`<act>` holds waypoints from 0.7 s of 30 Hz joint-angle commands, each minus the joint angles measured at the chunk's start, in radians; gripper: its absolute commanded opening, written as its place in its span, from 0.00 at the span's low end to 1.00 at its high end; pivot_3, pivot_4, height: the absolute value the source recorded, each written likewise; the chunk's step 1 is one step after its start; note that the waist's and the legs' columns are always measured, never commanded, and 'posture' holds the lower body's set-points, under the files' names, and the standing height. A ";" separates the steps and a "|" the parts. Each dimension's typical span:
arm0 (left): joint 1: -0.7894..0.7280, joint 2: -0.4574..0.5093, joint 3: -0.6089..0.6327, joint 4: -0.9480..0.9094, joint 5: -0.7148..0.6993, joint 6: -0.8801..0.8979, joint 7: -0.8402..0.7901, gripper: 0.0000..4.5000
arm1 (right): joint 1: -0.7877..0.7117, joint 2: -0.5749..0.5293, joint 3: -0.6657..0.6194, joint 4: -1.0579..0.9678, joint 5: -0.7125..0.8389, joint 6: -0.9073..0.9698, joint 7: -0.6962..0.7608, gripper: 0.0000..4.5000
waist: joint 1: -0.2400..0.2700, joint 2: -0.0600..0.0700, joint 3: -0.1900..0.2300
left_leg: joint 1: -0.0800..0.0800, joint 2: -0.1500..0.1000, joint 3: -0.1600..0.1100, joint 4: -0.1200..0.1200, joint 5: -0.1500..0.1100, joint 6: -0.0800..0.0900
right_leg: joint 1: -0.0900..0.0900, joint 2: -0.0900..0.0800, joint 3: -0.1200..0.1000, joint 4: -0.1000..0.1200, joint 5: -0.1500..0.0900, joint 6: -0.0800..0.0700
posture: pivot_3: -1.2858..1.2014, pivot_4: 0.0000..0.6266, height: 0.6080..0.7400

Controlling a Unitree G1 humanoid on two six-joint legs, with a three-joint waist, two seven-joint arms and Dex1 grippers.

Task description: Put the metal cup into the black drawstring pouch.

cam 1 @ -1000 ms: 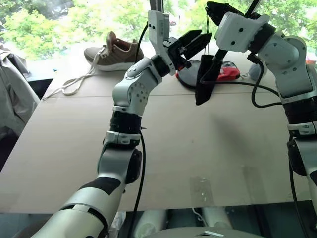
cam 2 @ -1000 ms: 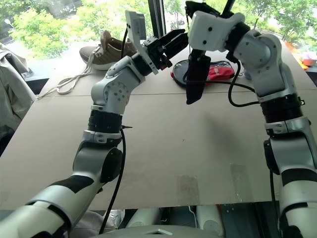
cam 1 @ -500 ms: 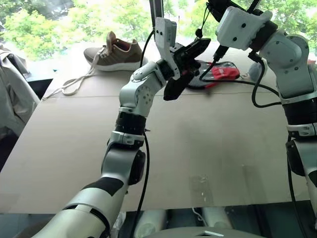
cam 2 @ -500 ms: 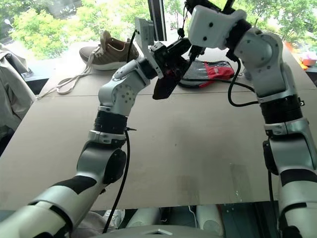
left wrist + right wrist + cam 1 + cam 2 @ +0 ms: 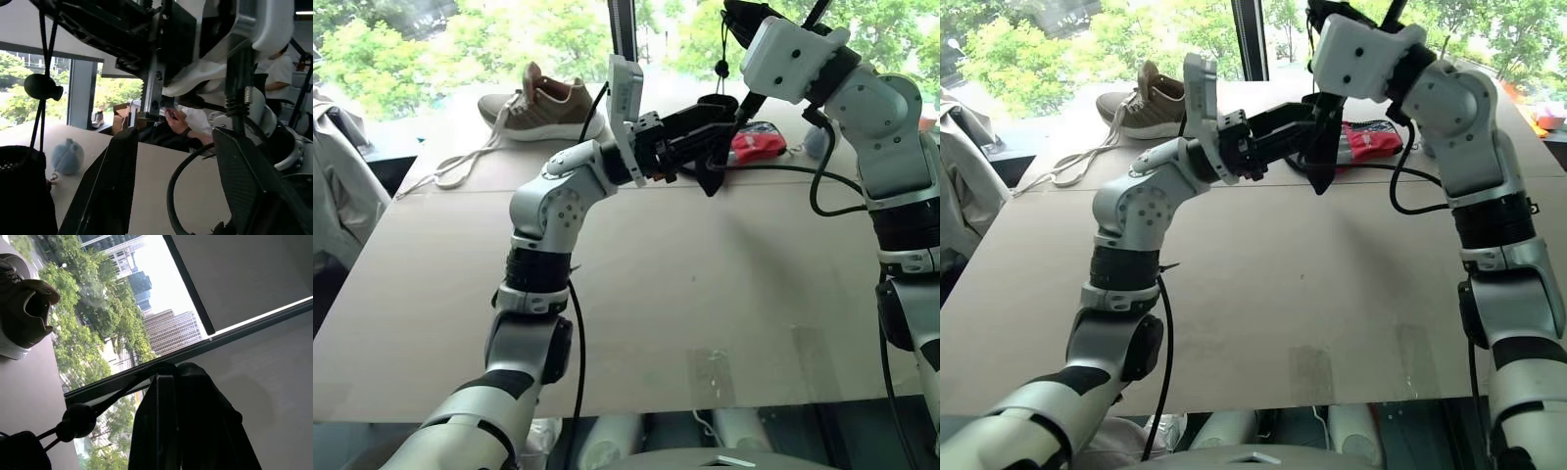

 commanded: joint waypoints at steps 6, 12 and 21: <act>-0.060 -0.023 0.012 0.095 0.134 -0.193 0.100 0.55 | -0.011 -0.013 -0.044 -0.042 0.010 0.002 0.000 0.00 | 0.002 0.000 0.000 | 0.000 0.000 0.000 0.001 0.000 0.000 | 0.000 0.000 -0.001 0.001 0.000 0.000 | 0.52 0.24 1.00; -0.129 -0.069 0.056 0.225 0.190 -0.358 0.166 0.55 | -0.009 -0.012 -0.048 -0.050 0.015 0.011 0.003 0.00 | 0.002 0.000 0.000 | 0.000 0.000 0.000 0.001 0.000 0.000 | 0.000 0.000 0.000 0.000 0.000 0.000 | 0.52 0.24 1.00; -0.164 -0.111 0.018 0.337 0.255 -0.453 0.138 0.55 | -0.007 -0.003 -0.049 -0.080 0.024 0.038 0.009 0.00 | 0.002 0.000 0.000 | 0.000 0.000 0.000 0.000 0.000 0.000 | 0.000 0.000 0.000 0.000 0.000 0.000 | 0.52 0.24 1.00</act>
